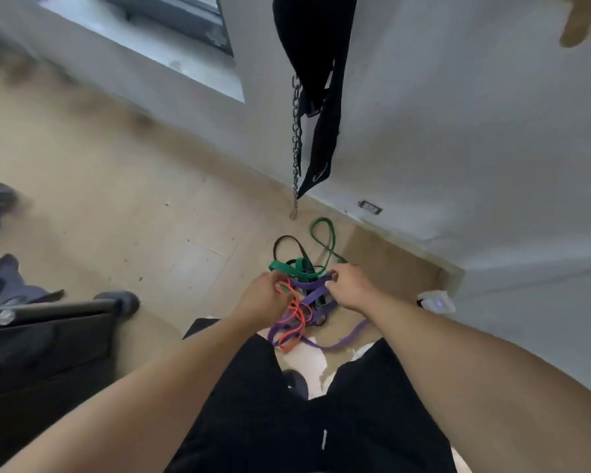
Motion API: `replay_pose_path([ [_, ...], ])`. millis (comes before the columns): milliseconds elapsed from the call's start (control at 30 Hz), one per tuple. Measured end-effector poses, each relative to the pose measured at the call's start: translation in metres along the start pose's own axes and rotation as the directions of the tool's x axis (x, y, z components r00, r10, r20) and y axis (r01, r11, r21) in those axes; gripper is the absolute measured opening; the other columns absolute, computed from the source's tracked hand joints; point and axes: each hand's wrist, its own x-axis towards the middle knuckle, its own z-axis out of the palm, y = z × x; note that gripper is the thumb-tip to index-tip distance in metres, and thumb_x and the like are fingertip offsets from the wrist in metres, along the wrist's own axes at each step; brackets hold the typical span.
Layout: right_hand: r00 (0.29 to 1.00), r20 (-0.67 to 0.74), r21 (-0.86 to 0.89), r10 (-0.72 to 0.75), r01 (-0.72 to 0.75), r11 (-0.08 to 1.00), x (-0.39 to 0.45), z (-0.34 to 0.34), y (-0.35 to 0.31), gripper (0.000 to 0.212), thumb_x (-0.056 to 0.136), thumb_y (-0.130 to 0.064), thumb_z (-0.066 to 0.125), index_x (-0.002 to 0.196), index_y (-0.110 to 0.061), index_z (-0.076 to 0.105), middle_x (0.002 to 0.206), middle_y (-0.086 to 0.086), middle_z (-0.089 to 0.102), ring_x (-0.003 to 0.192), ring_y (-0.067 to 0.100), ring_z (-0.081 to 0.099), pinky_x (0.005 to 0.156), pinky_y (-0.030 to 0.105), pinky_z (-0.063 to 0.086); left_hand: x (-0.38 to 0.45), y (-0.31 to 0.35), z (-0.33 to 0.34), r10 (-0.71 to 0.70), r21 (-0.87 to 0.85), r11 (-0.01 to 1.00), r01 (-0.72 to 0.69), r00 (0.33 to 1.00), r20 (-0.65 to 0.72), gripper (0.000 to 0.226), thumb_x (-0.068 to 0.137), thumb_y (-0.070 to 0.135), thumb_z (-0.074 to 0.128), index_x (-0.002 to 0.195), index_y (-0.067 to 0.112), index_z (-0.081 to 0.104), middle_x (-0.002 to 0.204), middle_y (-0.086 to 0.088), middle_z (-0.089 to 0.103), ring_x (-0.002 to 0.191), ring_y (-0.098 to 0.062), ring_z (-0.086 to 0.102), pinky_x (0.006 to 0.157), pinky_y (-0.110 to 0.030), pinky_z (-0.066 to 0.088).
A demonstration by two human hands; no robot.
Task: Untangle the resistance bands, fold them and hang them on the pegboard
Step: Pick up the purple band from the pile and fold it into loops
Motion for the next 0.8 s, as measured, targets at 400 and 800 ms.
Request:
replay_pose_path([
  [400, 0.993, 0.103, -0.155, -0.052, 0.067, 0.986, 0.281, 0.213, 0.066, 0.057, 0.095, -0.027, 0.065, 0.149, -0.025, 0.049, 0.147, 0.007, 0.057, 0.133, 0.031, 0.057, 0.106, 0.042, 0.051, 0.259, -0.146, 0.084, -0.078, 0.182, 0.981, 0.070, 0.996, 0.036, 0.054, 0.096, 0.046, 0.061, 0.144, 0.022, 0.049, 0.144, -0.005, 0.055, 0.126, -0.024, 0.056, 0.098, -0.037, 0.048],
  [800, 0.983, 0.181, -0.775, 0.040, 0.117, 0.621, 0.370, 0.297, 0.132, 0.099, 0.099, -0.011, 0.058, 0.164, -0.031, -0.015, 0.174, 0.009, -0.003, 0.154, 0.035, 0.018, 0.102, 0.050, 0.047, 0.302, -0.142, 0.102, 0.019, 0.397, 0.913, -0.091, 0.983, 0.181, 0.069, 0.092, 0.063, 0.055, 0.146, 0.022, 0.046, 0.141, -0.004, 0.060, 0.131, -0.028, 0.053, 0.106, -0.041, 0.046],
])
